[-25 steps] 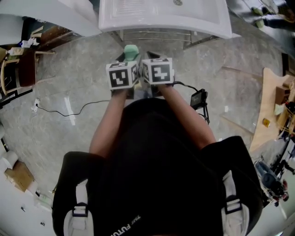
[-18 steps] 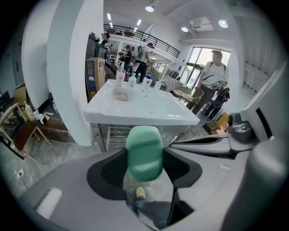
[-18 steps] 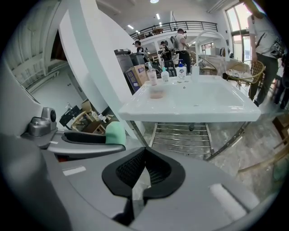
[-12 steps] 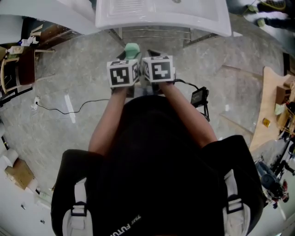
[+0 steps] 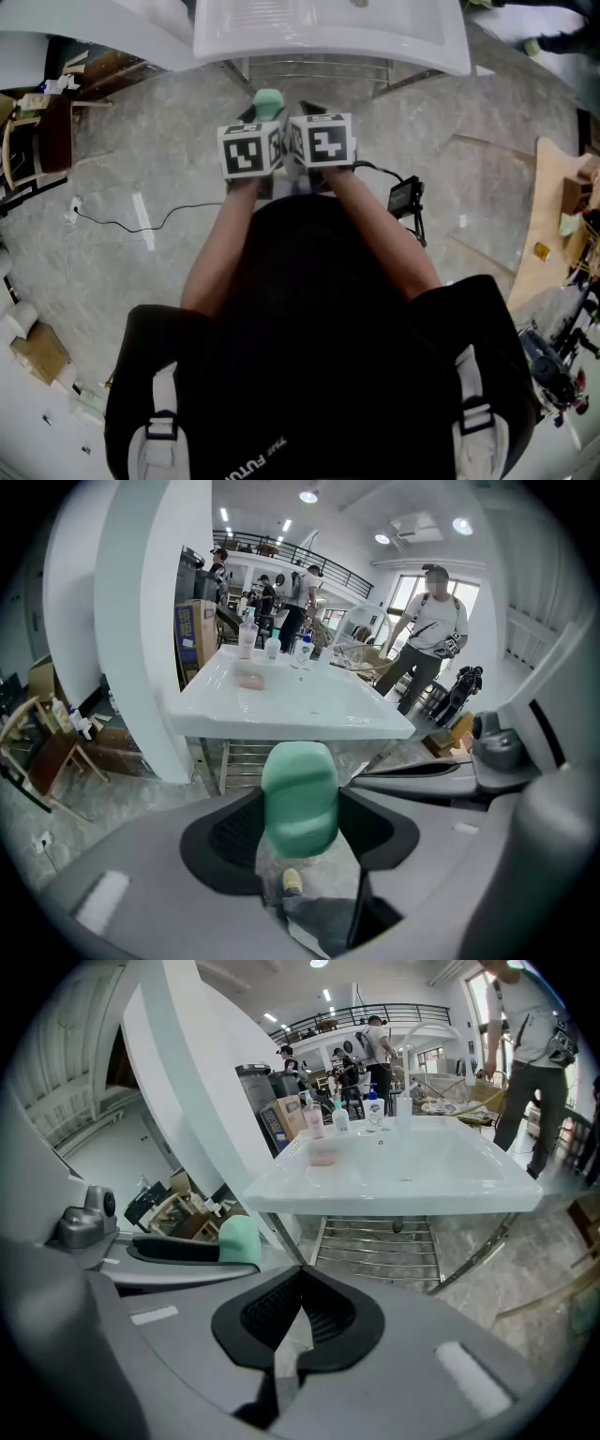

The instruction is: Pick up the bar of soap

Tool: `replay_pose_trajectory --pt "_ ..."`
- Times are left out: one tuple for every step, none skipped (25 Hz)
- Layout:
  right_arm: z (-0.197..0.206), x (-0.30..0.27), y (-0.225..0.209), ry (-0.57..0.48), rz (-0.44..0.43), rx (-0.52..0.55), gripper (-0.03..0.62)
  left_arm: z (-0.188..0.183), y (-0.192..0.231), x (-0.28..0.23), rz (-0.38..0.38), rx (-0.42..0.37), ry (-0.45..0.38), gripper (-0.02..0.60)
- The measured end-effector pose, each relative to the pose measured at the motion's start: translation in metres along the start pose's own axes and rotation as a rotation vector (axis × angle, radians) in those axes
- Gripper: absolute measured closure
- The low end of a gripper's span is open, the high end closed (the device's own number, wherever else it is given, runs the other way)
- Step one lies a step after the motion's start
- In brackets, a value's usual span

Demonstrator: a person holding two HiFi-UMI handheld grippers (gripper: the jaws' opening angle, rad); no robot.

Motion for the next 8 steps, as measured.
replay_pose_trajectory --pt "-0.0014 -0.0003 -0.0001 0.001 0.001 -0.002 0.580 -0.0012 0.0004 -0.0005 0.000 0.002 0.000 0.336" --pt "-0.0027 -0.0005 -0.0003 0.001 0.002 -0.003 0.580 -0.0022 0.0008 -0.0008 0.001 0.002 0.000 0.336" --pt "-0.0036 -0.0007 -0.0003 0.001 0.003 -0.005 0.580 -0.0027 0.0013 -0.0010 0.001 0.002 0.000 0.336" --pt "-0.0039 -0.0009 -0.0001 0.000 0.004 -0.005 0.580 -0.0027 0.0018 -0.0010 0.001 0.001 0.001 0.336" --pt "-0.0039 -0.0010 0.0004 0.000 0.004 -0.006 0.580 -0.0025 0.0022 -0.0008 0.001 0.000 0.002 0.336" --pt "-0.0038 -0.0012 0.0010 0.000 0.003 -0.006 0.580 -0.0025 0.0025 -0.0004 0.001 0.000 0.003 0.336" --pt "-0.0038 -0.0014 0.0017 0.000 0.002 -0.005 0.580 -0.0028 0.0027 0.0000 0.000 0.000 0.004 0.336" --pt "-0.0038 -0.0017 0.0024 0.000 0.001 -0.005 0.580 -0.0031 0.0028 0.0003 0.001 0.000 0.005 0.336"
Point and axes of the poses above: the fingertips, and each gripper's own axes: x backward along the fingers, y to its left, z out of its underside, the point moved 4 cm from there along x, backward along the fingers, and after that the axes turned 15 degrees about -x, right-handed, at the moved point
